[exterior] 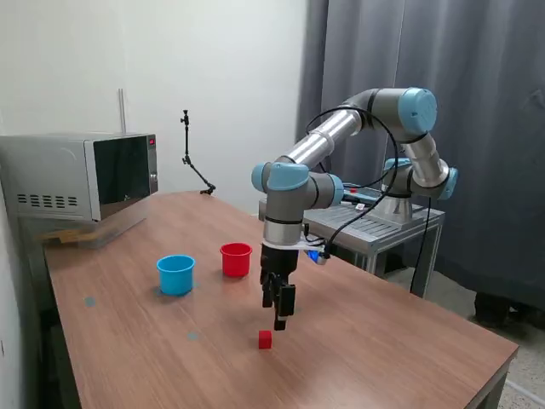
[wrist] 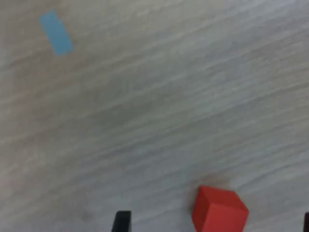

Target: Place red objects in the red bin, and blue objects in the blue bin.

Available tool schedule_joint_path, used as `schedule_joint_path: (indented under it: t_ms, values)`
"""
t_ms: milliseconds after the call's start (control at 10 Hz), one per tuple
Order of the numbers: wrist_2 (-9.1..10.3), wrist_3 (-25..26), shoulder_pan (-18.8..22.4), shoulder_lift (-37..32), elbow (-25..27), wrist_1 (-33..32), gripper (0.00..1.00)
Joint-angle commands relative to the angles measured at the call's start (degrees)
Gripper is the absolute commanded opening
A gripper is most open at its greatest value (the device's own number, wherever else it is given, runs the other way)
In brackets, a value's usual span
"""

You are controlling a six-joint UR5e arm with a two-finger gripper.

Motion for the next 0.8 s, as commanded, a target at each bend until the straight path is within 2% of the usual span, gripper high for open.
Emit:
schedule_joint_path:
  t_ms: [0,400,500,700]
  values:
    - [0.19,-5.5,-0.2,0.2,-0.8,-0.4,1.0]
    - [0.46,-6.9,-0.2,0.2,-1.3,-0.3,1.0]
    - [3.42,-6.9,-0.2,1.0,-1.6,-0.2,1.0]
    - [3.54,-6.5,0.0,1.5,-2.4,-0.1,1.0]
